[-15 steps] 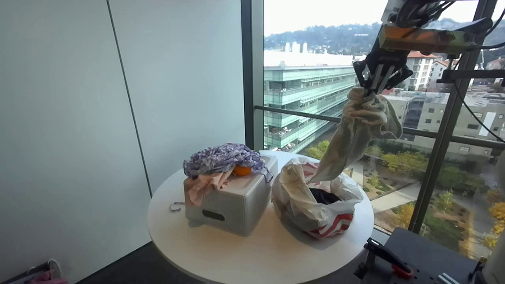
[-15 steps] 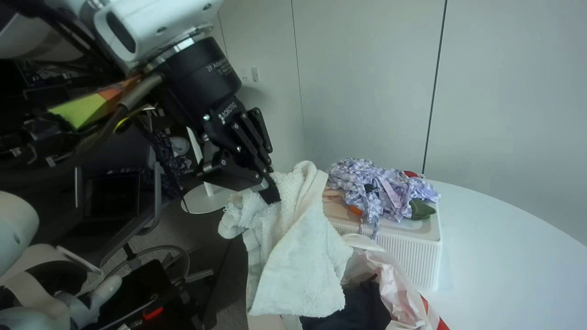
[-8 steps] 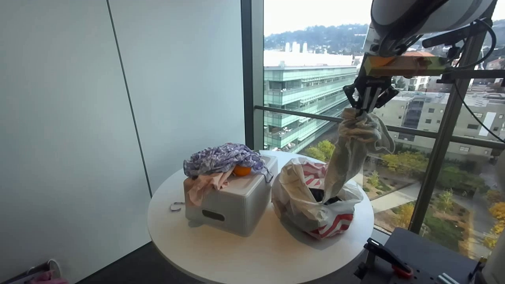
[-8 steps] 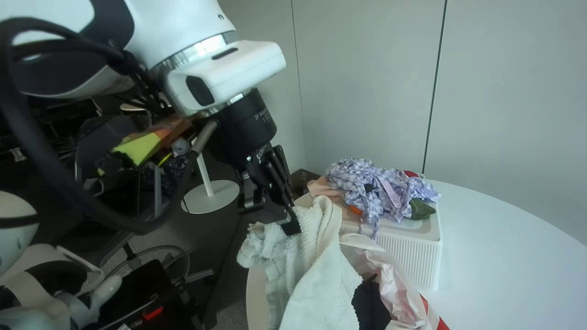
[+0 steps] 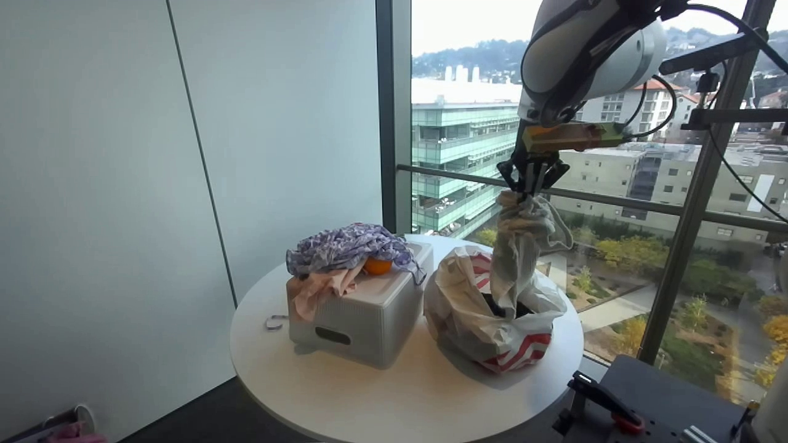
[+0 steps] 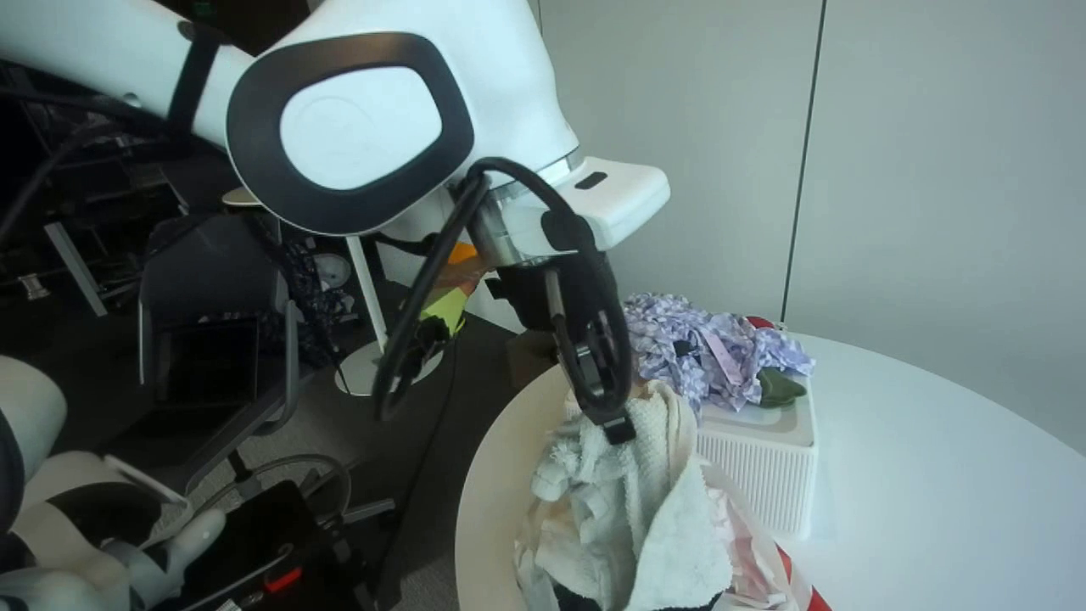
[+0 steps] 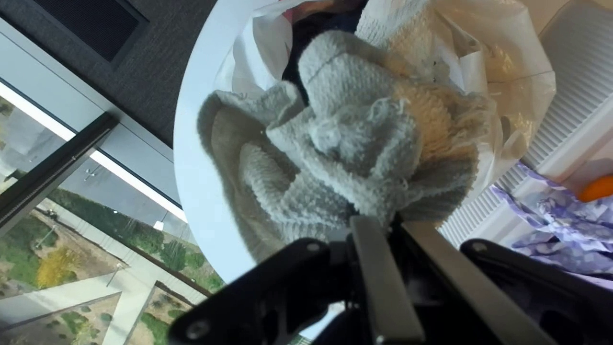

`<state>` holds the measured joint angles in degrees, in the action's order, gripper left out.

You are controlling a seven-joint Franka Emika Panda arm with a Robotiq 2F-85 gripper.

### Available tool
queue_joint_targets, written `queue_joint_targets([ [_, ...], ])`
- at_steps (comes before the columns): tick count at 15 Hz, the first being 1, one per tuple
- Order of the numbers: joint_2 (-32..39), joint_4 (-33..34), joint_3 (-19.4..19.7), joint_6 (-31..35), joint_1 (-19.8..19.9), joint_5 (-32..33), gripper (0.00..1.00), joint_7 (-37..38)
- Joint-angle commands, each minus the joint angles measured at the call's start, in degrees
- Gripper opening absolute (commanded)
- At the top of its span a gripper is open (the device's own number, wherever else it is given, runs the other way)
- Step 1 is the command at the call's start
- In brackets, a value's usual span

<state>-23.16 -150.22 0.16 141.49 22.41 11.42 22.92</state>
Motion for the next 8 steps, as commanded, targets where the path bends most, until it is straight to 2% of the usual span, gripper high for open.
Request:
queue_joint_targets([
  [1,9.39,5.59,2.4,3.16,-4.69,-2.7,0.05,-3.95],
  [4,13.49,6.5,4.24,4.6,-7.91,-6.47,0.05,-7.37],
  [8,17.02,5.81,6.56,5.09,-9.65,-11.09,0.05,-10.62],
])
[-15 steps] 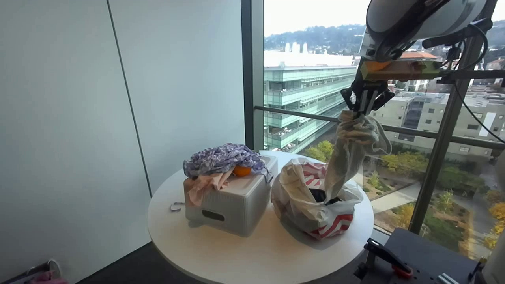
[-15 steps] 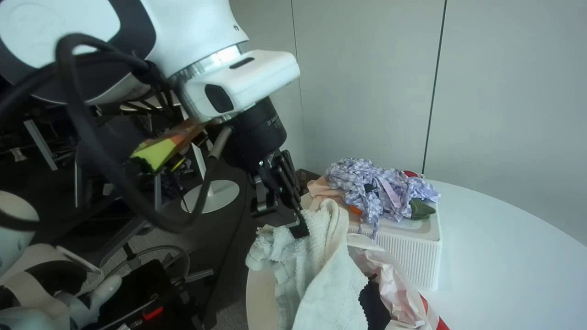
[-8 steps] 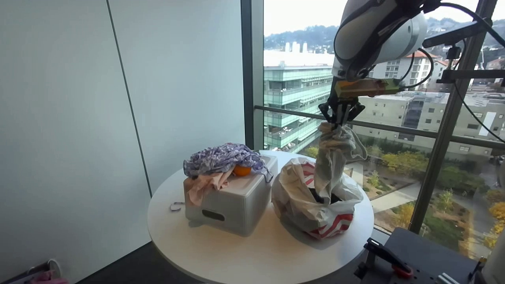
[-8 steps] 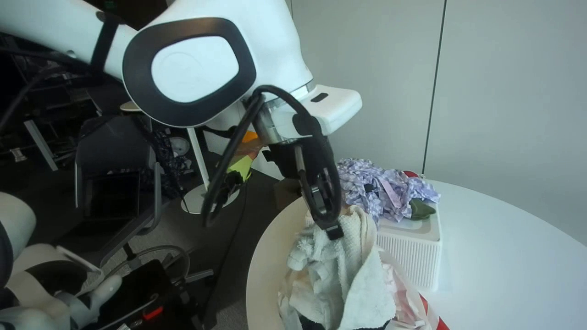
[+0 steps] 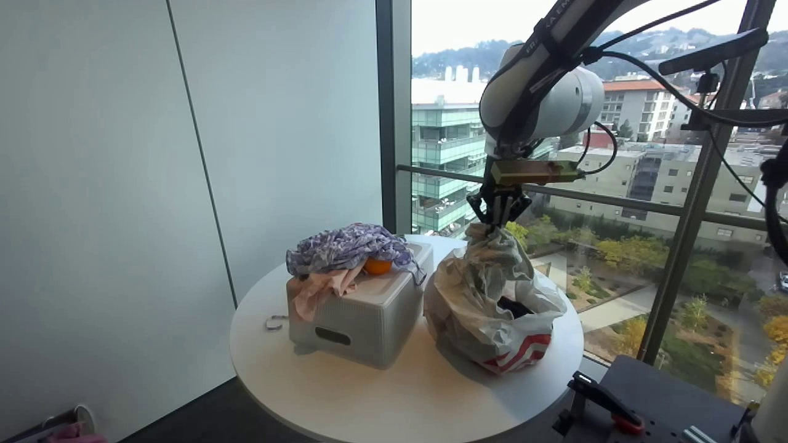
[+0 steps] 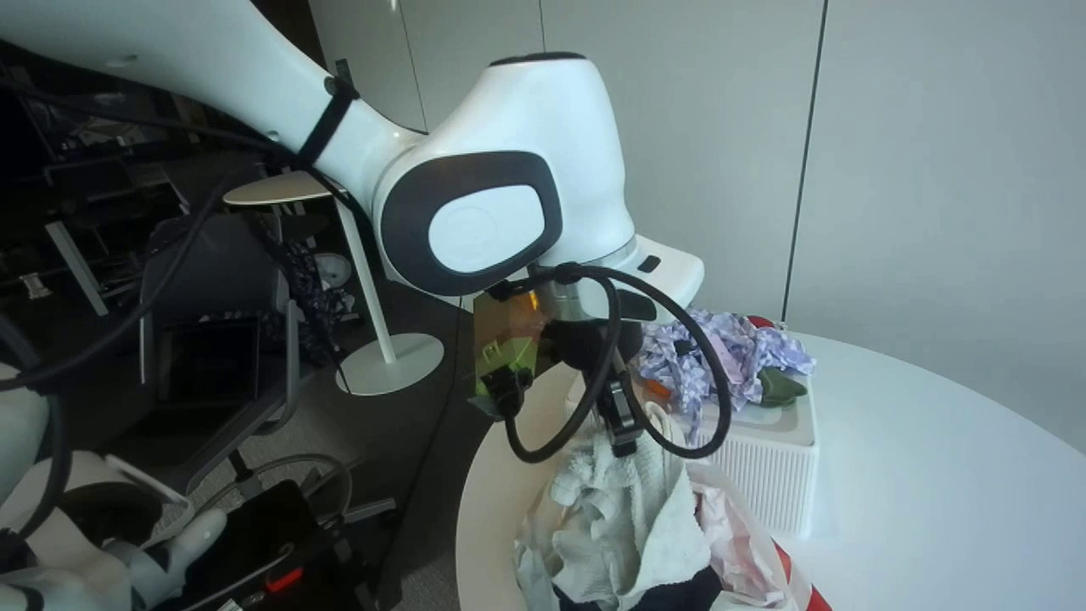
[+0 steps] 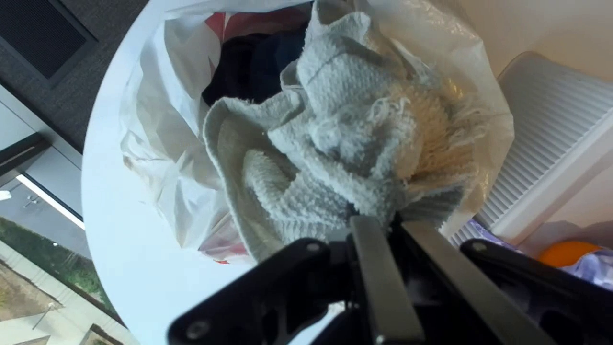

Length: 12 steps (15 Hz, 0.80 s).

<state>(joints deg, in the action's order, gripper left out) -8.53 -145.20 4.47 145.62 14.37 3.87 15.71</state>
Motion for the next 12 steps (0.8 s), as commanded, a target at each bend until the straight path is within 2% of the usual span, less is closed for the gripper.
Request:
queue_joint_targets([
  [1,3.17,0.67,2.7,1.03,-1.8,-4.44,0.05,-3.93],
  [5,8.68,2.28,3.85,1.84,-2.15,-7.74,0.05,-6.07],
  [12,23.72,10.87,4.52,11.1,-3.17,-6.48,0.04,-1.82],
])
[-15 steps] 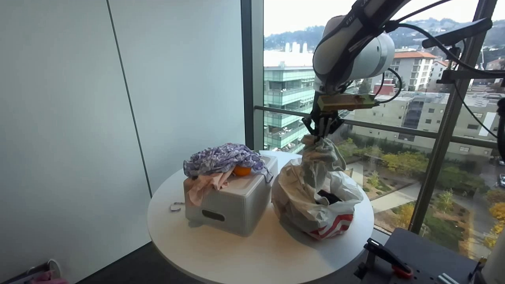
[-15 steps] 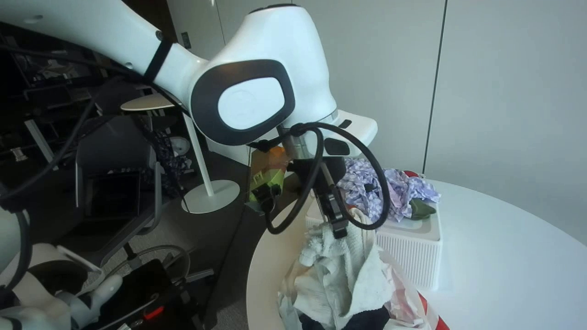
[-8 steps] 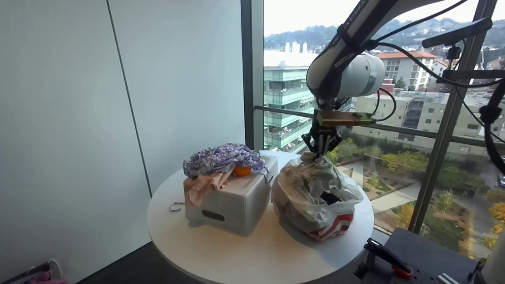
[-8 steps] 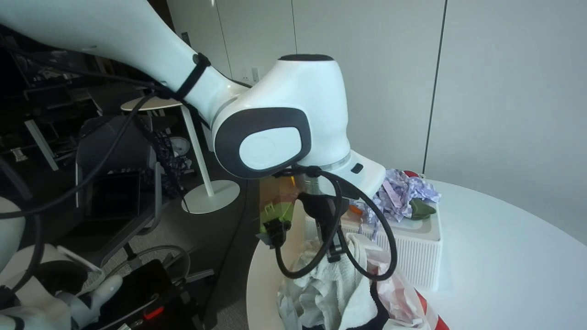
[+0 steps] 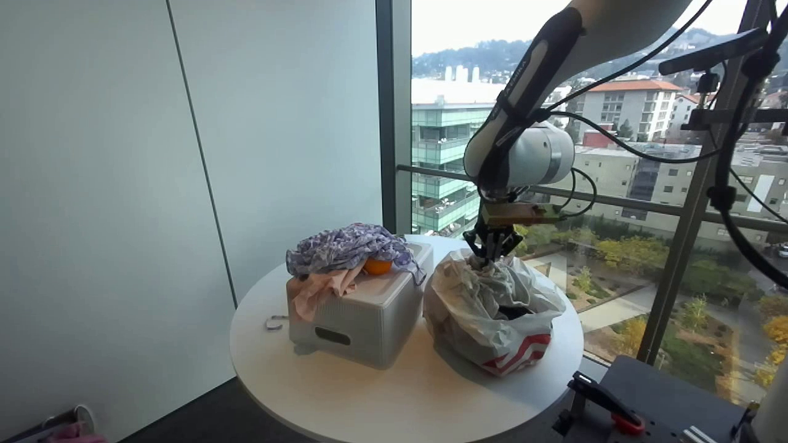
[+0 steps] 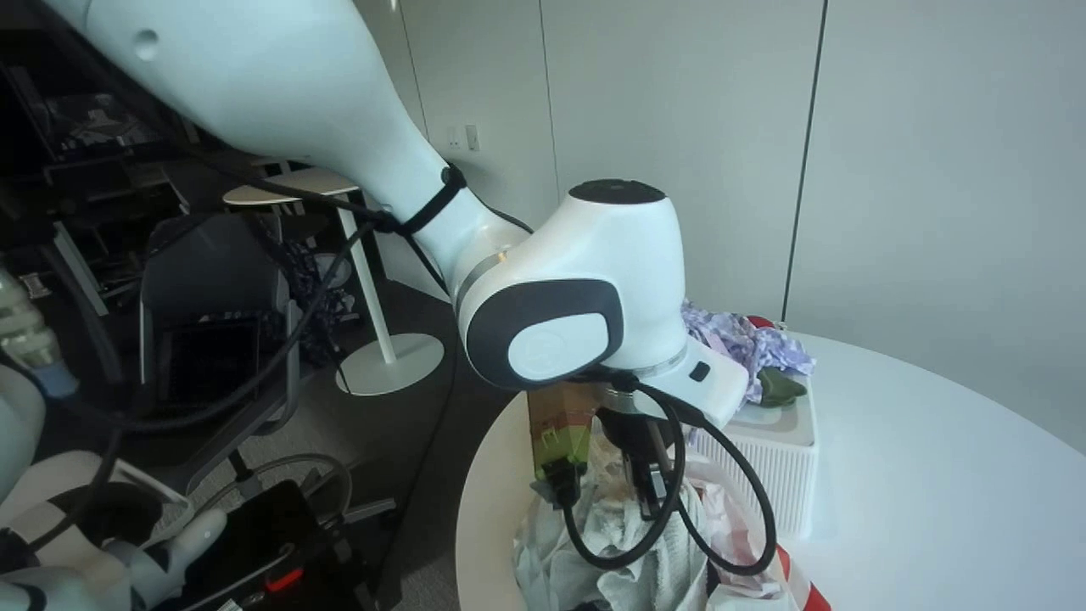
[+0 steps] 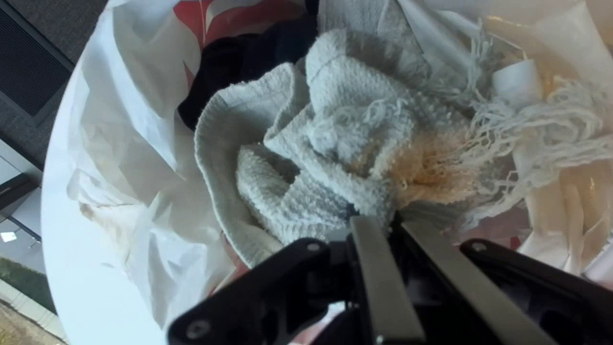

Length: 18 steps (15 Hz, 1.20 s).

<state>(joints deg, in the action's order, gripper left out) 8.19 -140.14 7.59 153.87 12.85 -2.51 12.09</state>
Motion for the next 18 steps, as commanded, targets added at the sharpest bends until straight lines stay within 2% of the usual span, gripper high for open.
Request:
queue_joint_targets([
  [1,9.1,7.43,1.52,2.44,-1.72,-0.95,0.05,1.97],
  [7,19.23,15.15,-1.41,-0.52,0.86,-9.08,0.05,-2.49],
  [11,21.85,17.57,-2.48,-0.71,1.36,-11.87,0.06,-3.41],
  [12,21.37,17.25,-1.98,-0.98,0.77,-11.58,0.12,-2.79],
  [13,20.45,16.61,-1.16,-2.03,-0.02,-10.44,0.36,-2.36],
  [15,17.97,14.66,2.71,-5.22,-3.48,-6.31,0.38,1.72],
  [18,12.43,10.69,6.82,-10.16,-7.06,-0.89,0.62,6.58],
])
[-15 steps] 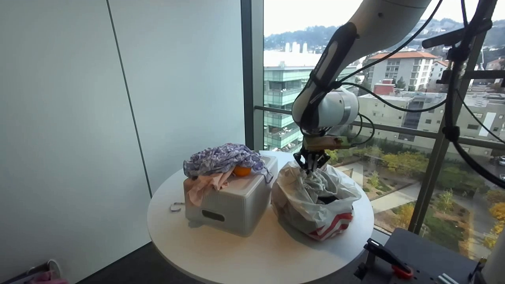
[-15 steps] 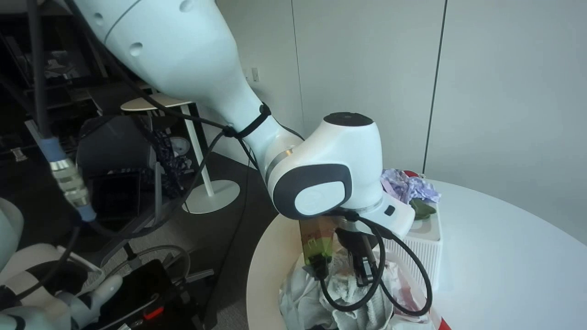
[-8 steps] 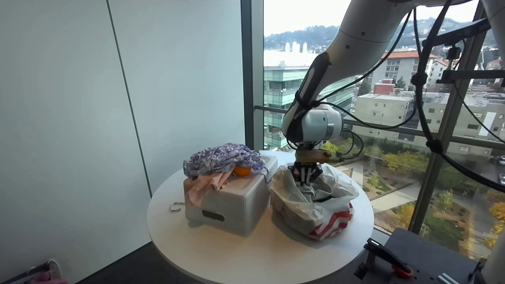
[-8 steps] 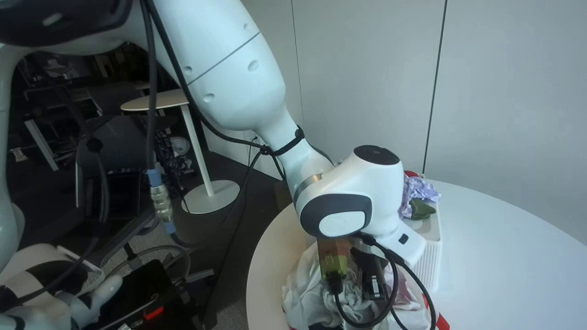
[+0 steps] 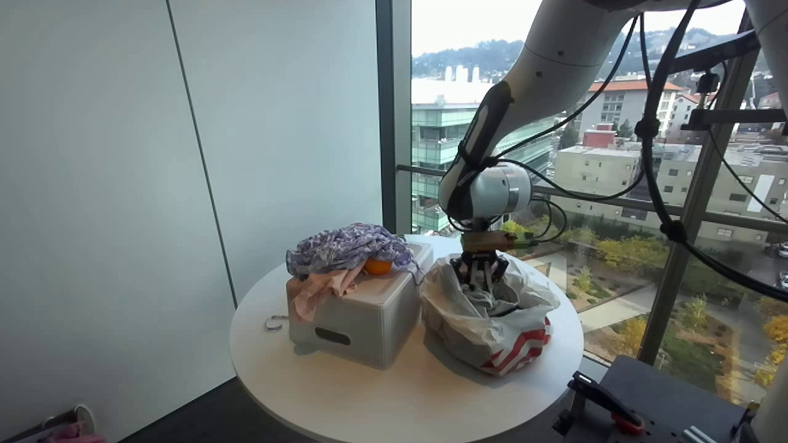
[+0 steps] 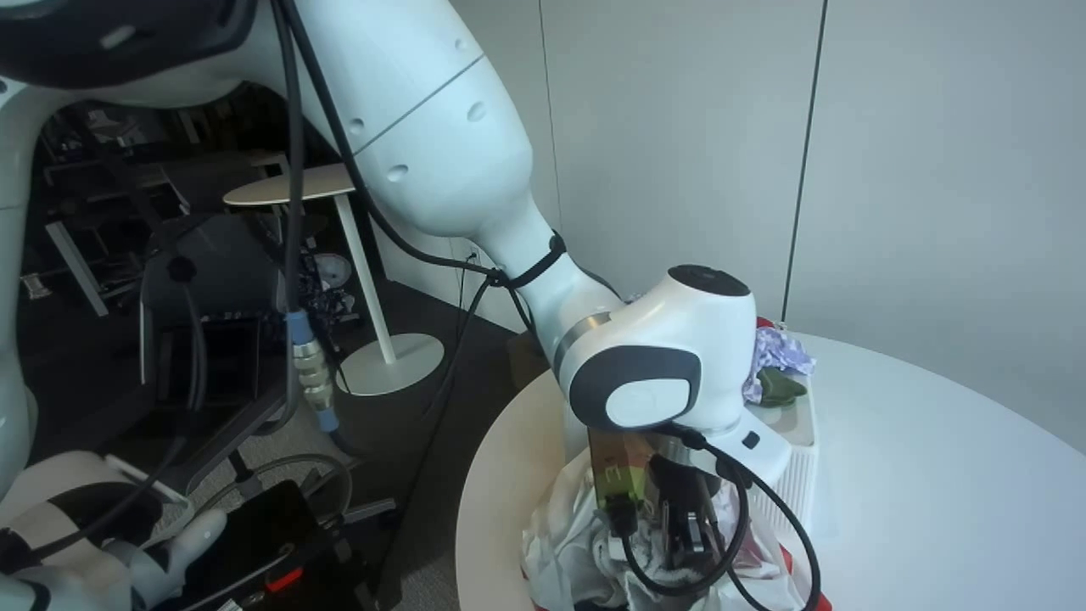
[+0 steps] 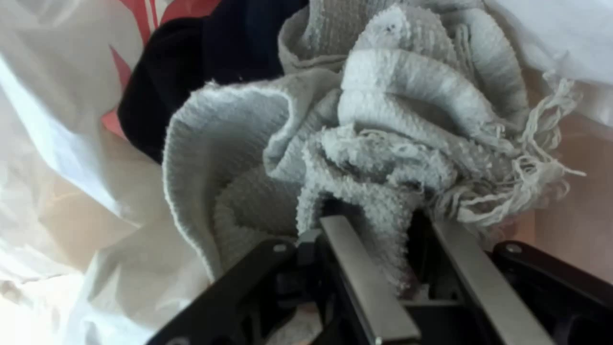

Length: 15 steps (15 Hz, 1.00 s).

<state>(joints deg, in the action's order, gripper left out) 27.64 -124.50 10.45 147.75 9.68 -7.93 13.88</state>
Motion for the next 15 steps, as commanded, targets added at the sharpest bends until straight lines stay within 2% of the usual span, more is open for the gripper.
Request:
queue_joint_targets([
  [1,-8.99,-6.16,4.42,-5.26,-4.31,5.68,0.68,5.48],
  [5,-17.5,-11.75,5.36,-5.71,-5.63,9.88,0.99,9.58],
  [7,-22.36,-15.23,5.29,-2.27,-6.24,13.26,1.0,13.22],
  [9,-25.86,-16.67,4.91,2.11,-7.02,20.22,1.0,19.65],
  [11,-28.0,-15.36,3.21,2.88,-7.07,26.85,1.0,25.5],
  [15,-29.2,-9.47,-2.4,1.05,-6.68,31.48,1.0,31.13],
])
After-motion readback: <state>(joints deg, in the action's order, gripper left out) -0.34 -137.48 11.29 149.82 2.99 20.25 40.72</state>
